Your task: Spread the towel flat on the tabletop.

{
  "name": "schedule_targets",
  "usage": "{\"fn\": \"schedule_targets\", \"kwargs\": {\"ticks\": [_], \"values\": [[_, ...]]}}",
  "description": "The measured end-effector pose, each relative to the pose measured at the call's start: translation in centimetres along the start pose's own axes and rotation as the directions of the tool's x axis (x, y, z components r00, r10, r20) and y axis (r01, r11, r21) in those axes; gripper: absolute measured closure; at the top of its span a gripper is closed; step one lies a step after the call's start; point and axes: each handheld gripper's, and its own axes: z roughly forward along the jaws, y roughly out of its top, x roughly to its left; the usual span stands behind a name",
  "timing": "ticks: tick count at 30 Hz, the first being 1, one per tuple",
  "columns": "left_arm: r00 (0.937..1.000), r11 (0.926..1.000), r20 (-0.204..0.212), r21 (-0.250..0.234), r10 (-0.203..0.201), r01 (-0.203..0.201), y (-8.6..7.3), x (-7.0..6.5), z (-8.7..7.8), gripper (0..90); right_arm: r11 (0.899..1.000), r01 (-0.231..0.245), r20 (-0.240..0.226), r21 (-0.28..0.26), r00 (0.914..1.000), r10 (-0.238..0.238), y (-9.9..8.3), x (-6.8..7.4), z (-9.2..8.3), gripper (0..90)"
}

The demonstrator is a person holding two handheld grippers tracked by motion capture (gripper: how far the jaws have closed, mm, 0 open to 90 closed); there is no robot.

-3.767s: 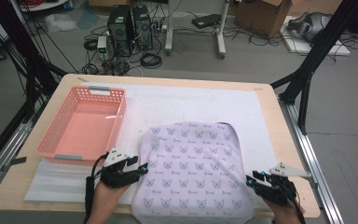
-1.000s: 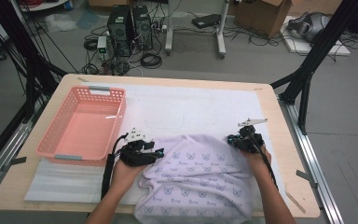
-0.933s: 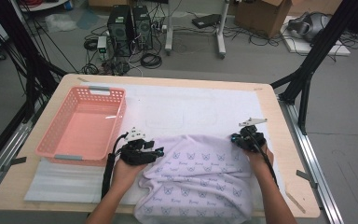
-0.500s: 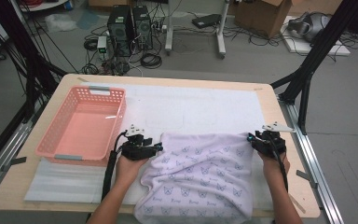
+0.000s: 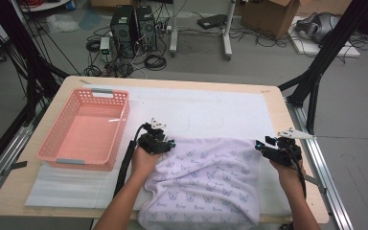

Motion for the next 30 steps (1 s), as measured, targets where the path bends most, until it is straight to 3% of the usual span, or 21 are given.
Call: {"fn": "schedule_targets", "kwargs": {"ticks": [1, 2, 3, 4, 7, 9, 10, 11, 12, 13, 15, 18, 23, 28, 30], "values": [[1.0, 1.0, 0.007, 0.001, 0.003, -0.003, 0.1, 0.2, -0.1, 79.8, 1.0, -0.008, -0.006, 0.007, 1.0, 0.008, 0.0, -0.1, 0.1, 50.5], [0.9995, 0.9999, -0.029, 0.005, 0.014, -0.014, 0.3, 0.5, -0.1, 85.9, 1.0, -0.02, -0.016, 0.021, 0.9997, 0.02, 0.0, -0.2, 0.4, 50.4], [0.9974, 0.9997, -0.071, -0.024, 0.005, -0.006, 0.5, 0.9, -0.1, 86.5, 0.999, -0.016, -0.017, 0.034, 0.9997, 0.016, 0.0, -0.2, 0.7, 50.5], [0.995, 0.999, -0.095, -0.034, -0.032, 0.029, 0.8, 1.7, -0.2, 86.9, 0.999, -0.007, -0.012, 0.04, 0.9999, 0.008, 0.0, -0.2, 1.0, 50.6], [0.9774, 0.9909, -0.18, -0.096, -0.111, 0.094, 1.8, 3.6, -0.5, 87.0, 0.999, -0.02, -0.008, 0.037, 0.9998, 0.02, 0.2, 0.0, 1.6, 50.9], [0.9696, 0.9781, -0.171, -0.143, -0.175, 0.151, 2.1, 4.5, -0.8, 86.7, 0.999, -0.029, -0.008, 0.031, 0.9995, 0.029, 0.3, -0.1, 1.8, 50.8], [0.9695, 0.974, -0.158, -0.158, -0.188, 0.163, 2.1, 4.6, -0.8, 84.6, 0.999, -0.033, -0.01, 0.03, 0.9994, 0.033, 0.4, -0.1, 1.9, 50.8], [0.9712, 0.9733, -0.144, -0.158, -0.19, 0.167, 2.0, 4.6, -0.7, 76.7, 0.999, -0.034, -0.014, 0.029, 0.9993, 0.035, 0.4, -0.1, 1.9, 50.7], [0.9757, 0.9771, -0.125, -0.138, -0.18, 0.162, 2.0, 4.4, -0.6, 63.5, 0.999, -0.033, -0.015, 0.031, 0.9993, 0.033, 0.4, -0.1, 2.0, 50.6], [0.9827, 0.983, -0.103, -0.117, -0.154, 0.142, 1.9, 4.1, -0.5, 56.5, 0.999, -0.032, -0.017, 0.034, 0.9993, 0.033, 0.5, -0.1, 2.1, 50.5], [0.9908, 0.988, -0.068, -0.11, -0.117, 0.109, 1.7, 3.4, -0.6, 50.5, 0.999, -0.037, -0.018, 0.038, 0.9991, 0.038, 0.5, -0.1, 2.2, 50.2], [0.9934, 0.9913, -0.04, -0.08, -0.108, 0.104, 1.6, 2.8, -0.7, 46.2, 0.998, -0.043, -0.033, 0.038, 0.9985, 0.044, 0.7, -0.2, 2.7, 50.2], [0.994, 0.9935, -0.023, -0.042, -0.107, 0.106, 1.4, 2.8, -1.1, 43.4, 0.996, -0.026, -0.086, 0.087, 0.9957, 0.033, 1.0, 0.3, 4.3, 50.1], [0.994, 0.9922, 0.01, -0.059, -0.109, 0.11, 1.4, 2.8, -1.5, 43.0, 0.986, 0.007, -0.1, 0.164, 0.995, 0.009, 1.4, 1.2, 7.3, 51.2], [0.9935, 0.9908, 0.017, -0.074, -0.113, 0.114, 1.5, 2.7, -1.6, 43.3, 0.981, 0.042, -0.088, 0.187, 0.9958, -0.026, 1.7, 1.5, 8.5, 55.5]]}}
